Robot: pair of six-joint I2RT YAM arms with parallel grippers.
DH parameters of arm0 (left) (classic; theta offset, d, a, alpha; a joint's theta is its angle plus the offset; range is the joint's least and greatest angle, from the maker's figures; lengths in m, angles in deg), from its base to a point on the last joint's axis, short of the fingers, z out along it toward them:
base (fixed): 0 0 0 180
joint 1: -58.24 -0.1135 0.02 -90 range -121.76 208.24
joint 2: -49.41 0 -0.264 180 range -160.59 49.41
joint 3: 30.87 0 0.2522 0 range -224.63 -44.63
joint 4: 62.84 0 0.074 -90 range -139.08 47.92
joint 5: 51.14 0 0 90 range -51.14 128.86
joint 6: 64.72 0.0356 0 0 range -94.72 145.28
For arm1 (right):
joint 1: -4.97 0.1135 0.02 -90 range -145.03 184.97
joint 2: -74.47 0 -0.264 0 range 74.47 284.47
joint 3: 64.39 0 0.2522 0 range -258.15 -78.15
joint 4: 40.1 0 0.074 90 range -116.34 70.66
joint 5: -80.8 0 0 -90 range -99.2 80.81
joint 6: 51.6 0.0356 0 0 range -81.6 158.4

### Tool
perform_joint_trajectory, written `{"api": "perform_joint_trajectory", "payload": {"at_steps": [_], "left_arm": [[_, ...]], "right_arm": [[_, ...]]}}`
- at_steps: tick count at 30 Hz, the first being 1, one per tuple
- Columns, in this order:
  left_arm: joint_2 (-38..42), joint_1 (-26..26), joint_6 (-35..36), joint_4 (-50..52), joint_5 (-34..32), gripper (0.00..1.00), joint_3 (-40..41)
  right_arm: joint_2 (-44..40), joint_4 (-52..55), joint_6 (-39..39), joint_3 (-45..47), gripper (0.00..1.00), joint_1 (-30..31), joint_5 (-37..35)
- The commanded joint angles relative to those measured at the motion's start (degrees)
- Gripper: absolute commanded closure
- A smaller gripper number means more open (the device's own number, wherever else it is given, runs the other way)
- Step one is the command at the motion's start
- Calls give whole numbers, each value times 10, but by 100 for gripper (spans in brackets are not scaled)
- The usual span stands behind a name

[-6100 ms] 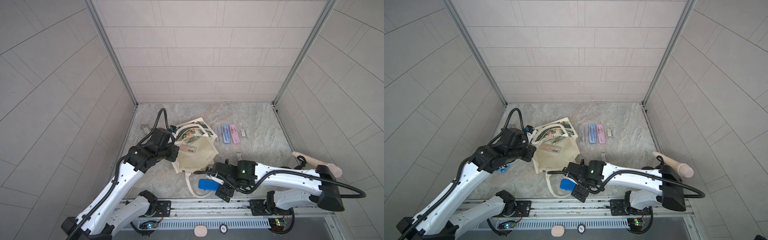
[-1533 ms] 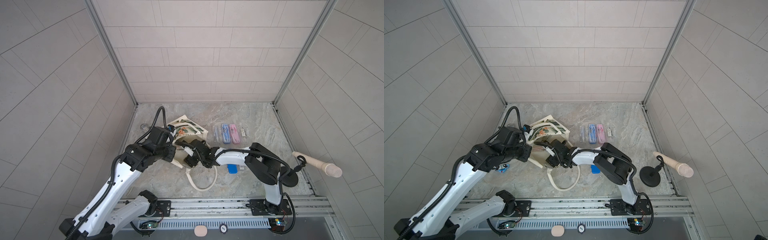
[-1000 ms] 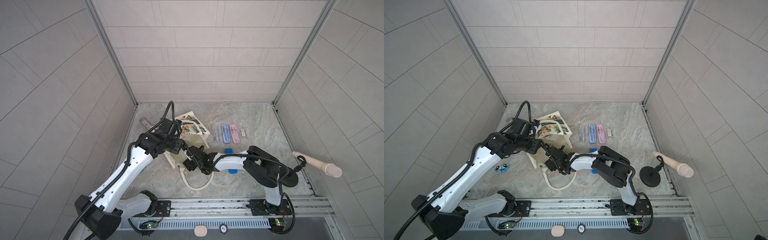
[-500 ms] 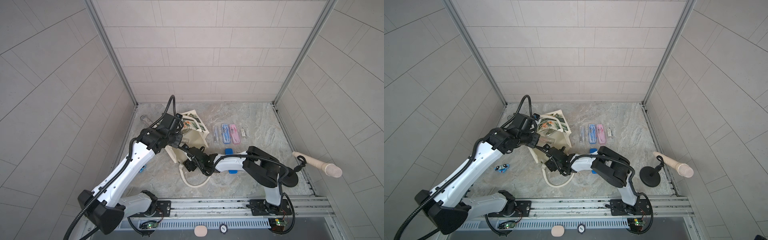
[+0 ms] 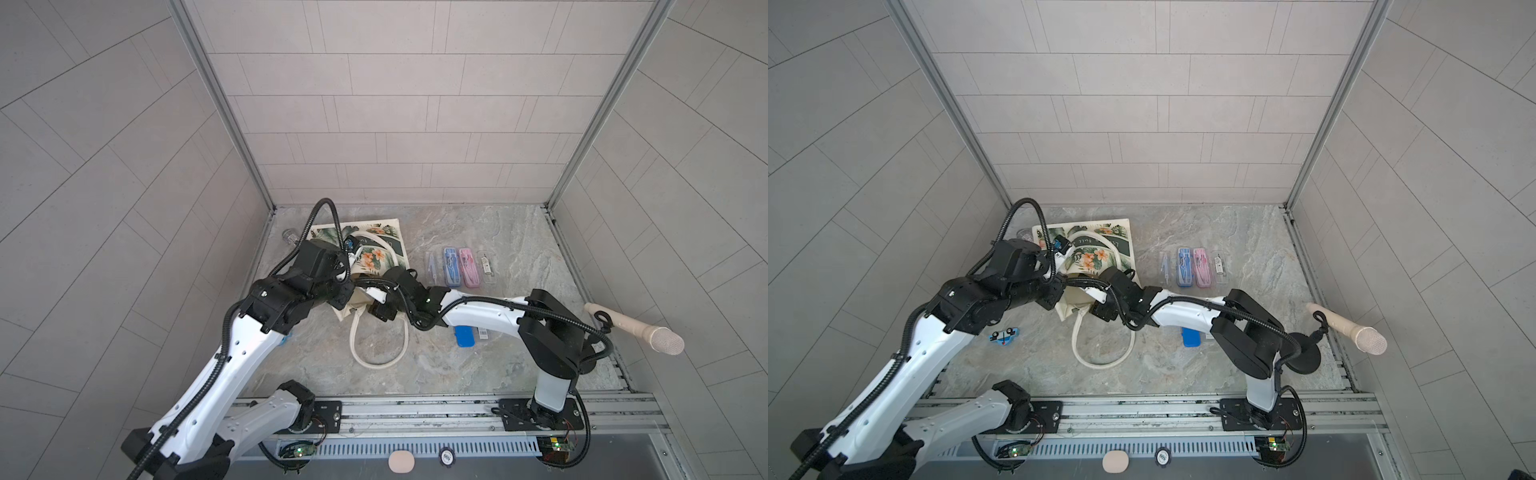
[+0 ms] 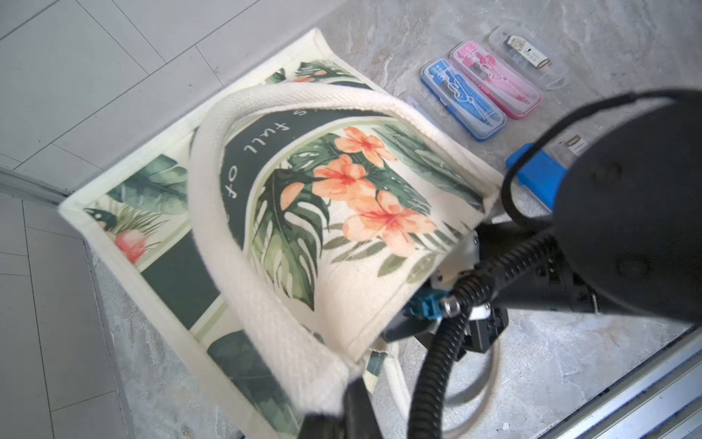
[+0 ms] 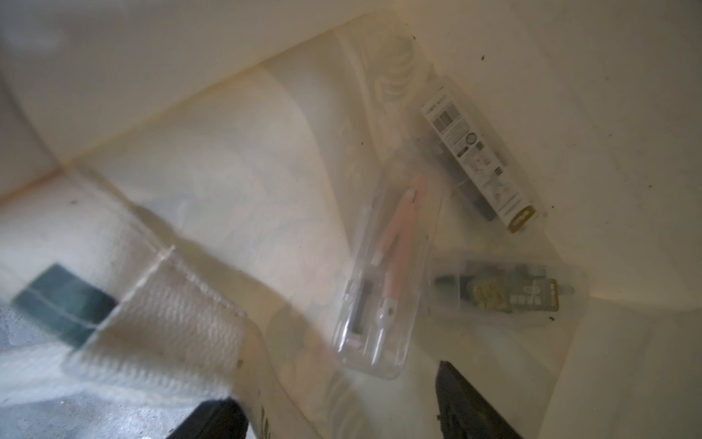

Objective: Take out the compass set from the canvas bag
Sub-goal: Adjust the canvas bag at the center of the board, then pick up the compass set from the canvas bag.

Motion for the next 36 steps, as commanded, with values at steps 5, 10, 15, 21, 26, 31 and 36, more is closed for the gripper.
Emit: {"api": "perform_joint_trajectory", "payload": {"at_steps": [5, 10, 15, 21, 26, 31, 36], "left_arm": [[21, 1, 11, -11, 60, 100, 13], [26, 1, 5, -8, 68, 100, 7], [41, 1, -8, 8, 78, 100, 12], [59, 1, -15, 21, 76, 100, 46], [62, 0, -46, 14, 77, 100, 55], [62, 1, -60, 19, 76, 100, 56], [61, 1, -56, 26, 90, 100, 55]], "right_arm": [[2, 6, -9, -16, 30, -16, 58], [-78, -4, -43, 71, 34, 0, 104], [-177, 55, -60, 125, 33, 32, 129], [-239, 242, -119, 103, 31, 33, 281], [-257, 229, -123, 138, 29, 33, 230], [-196, 167, 8, 138, 31, 48, 113], [-127, 64, 139, 141, 30, 52, 54]]}}
